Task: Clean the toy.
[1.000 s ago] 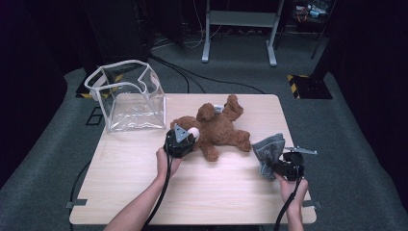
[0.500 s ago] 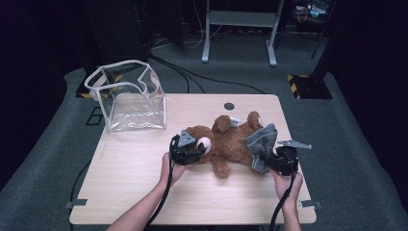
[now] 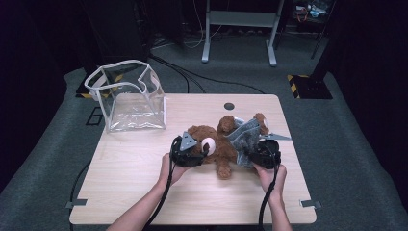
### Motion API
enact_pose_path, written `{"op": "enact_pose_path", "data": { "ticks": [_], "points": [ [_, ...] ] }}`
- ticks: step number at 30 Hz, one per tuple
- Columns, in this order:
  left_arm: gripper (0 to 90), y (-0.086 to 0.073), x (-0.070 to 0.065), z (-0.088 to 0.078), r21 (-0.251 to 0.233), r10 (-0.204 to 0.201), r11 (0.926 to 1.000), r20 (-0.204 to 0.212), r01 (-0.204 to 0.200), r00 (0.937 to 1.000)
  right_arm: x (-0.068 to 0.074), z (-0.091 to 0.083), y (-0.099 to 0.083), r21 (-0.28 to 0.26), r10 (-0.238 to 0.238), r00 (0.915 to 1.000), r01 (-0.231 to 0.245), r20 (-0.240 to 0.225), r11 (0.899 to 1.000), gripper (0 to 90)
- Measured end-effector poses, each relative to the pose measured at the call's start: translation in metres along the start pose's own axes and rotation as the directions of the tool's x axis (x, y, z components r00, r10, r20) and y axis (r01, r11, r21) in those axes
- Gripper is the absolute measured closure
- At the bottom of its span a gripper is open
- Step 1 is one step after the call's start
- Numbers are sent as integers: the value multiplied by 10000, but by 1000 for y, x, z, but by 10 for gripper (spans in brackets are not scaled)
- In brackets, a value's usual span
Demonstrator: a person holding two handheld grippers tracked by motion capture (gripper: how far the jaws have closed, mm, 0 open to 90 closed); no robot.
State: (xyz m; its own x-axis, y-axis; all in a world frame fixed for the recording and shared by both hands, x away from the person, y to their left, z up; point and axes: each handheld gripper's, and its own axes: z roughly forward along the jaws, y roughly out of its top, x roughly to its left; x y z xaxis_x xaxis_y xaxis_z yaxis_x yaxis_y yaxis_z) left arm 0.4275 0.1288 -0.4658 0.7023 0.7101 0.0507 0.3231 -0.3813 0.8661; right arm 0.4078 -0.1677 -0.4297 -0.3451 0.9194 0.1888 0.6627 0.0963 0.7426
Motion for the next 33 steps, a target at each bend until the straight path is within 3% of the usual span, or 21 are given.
{"op": "enact_pose_path", "data": {
  "ticks": [4, 6, 12, 15, 18, 23, 27, 32, 33],
  "points": [
    [250, -14, 9, -9, 180, -196, 9996, -159, 199, 9997, 7, 0, -1, -6, -154, 9999, 154, -14, 9999, 710],
    [249, -22, 13, -10, 345, -379, 9987, -155, 384, 9992, 10, 0, 0, 10, -263, 9996, 263, -54, 9997, 710],
    [281, -40, 16, -5, 1050, -350, 9939, 81, 340, 9994, 26, 1, 4, 31, -791, 9964, 793, -288, 9968, 710],
    [324, -46, 18, -4, 1257, -332, 9916, 272, 295, 9991, 36, 2, 6, 90, -999, 9940, 1003, -440, 9949, 709],
    [379, -50, 19, -2, 1276, -486, 9908, 289, 445, 9984, 48, 6, 10, 146, -1346, 9891, 1357, -604, 9906, 708],
    [461, -55, 22, 4, 1440, -594, 9880, 234, 554, 9980, 65, 13, 18, 140, -1519, 9852, 1534, -790, 9881, 700],
    [589, -60, 29, 9, 1564, -977, 9839, 626, 870, 9932, 76, 19, 27, 177, -1797, 9795, 1820, -915, 9831, 700],
    [722, -65, 33, 13, 1569, -1269, 9813, 933, 1113, 9875, 88, 31, 35, 339, -1827, 9787, 1865, -934, 9819, 700],
    [737, -65, 33, 13, 1396, -1236, 9840, 913, 1102, 9881, 90, 33, 36, 352, -1814, 9792, 1852, -909, 9821, 700]
  ]
}}
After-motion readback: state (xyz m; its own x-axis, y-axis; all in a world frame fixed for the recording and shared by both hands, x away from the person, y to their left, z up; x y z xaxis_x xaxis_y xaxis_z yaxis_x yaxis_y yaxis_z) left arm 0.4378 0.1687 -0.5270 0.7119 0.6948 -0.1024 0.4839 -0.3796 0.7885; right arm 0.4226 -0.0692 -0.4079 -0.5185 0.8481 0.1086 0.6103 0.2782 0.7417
